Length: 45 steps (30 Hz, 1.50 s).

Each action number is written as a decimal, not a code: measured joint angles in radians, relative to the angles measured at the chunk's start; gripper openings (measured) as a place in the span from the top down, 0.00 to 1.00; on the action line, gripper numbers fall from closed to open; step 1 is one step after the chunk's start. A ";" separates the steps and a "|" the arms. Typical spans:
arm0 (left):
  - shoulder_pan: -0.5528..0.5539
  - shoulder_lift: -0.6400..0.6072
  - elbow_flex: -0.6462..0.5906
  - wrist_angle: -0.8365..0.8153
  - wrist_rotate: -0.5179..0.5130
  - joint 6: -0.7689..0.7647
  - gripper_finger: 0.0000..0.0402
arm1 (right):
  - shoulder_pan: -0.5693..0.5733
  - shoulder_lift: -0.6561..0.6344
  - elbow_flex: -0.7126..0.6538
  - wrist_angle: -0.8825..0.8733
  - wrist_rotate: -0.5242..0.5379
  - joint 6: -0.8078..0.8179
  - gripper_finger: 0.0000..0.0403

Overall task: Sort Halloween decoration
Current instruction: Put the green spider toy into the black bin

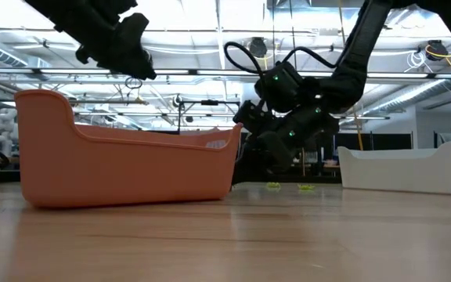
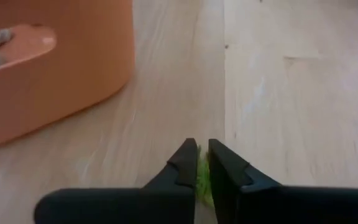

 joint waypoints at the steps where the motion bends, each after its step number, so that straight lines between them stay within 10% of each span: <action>1: 0.000 0.000 0.000 -0.011 0.000 0.000 0.62 | 0.000 -0.001 0.000 0.006 0.001 0.013 0.97; 26: 0.000 0.000 0.000 -0.258 0.035 -0.037 0.62 | 0.000 -0.455 -0.004 -0.079 0.000 0.136 1.00; 45: -0.021 0.000 0.000 0.199 0.171 0.149 0.62 | 0.174 -0.372 -0.003 0.419 0.106 0.150 1.00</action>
